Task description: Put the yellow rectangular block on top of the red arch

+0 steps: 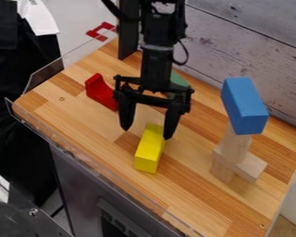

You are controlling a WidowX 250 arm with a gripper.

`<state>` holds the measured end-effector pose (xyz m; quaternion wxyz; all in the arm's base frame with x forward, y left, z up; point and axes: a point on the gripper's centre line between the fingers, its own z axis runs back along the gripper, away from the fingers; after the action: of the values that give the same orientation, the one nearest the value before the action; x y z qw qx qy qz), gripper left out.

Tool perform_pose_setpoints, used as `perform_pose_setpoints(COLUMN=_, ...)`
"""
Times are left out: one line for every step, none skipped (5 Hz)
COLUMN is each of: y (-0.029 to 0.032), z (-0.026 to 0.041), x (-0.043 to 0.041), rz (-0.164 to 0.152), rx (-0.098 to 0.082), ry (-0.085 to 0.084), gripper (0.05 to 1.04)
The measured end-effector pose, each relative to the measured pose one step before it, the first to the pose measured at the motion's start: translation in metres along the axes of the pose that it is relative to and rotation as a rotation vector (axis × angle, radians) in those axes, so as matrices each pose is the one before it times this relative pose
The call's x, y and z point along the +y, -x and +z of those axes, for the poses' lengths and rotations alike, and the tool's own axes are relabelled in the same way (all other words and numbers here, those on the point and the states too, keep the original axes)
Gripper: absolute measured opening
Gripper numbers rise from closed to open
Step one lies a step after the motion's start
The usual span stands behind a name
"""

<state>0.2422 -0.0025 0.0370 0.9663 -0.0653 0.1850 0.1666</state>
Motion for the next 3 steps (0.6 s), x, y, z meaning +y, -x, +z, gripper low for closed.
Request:
perform_pose_setpoints(y=0.00166, z=-0.00155, x=-0.00295, rz=-0.0011, rx=0.0016, ry=0.0014, gripper=1.000)
perform_pose_setpoints(y=-0.00321, z=-0.00793, x=0.00067, rz=0.0077, rx=0.0132, ry=-0.0007, gripper=1.000)
perform_pose_setpoints(y=-0.00301, z=-0.00727, x=0.00106, rz=0.0077, rx=0.0128, ry=-0.0034, gripper=1.000)
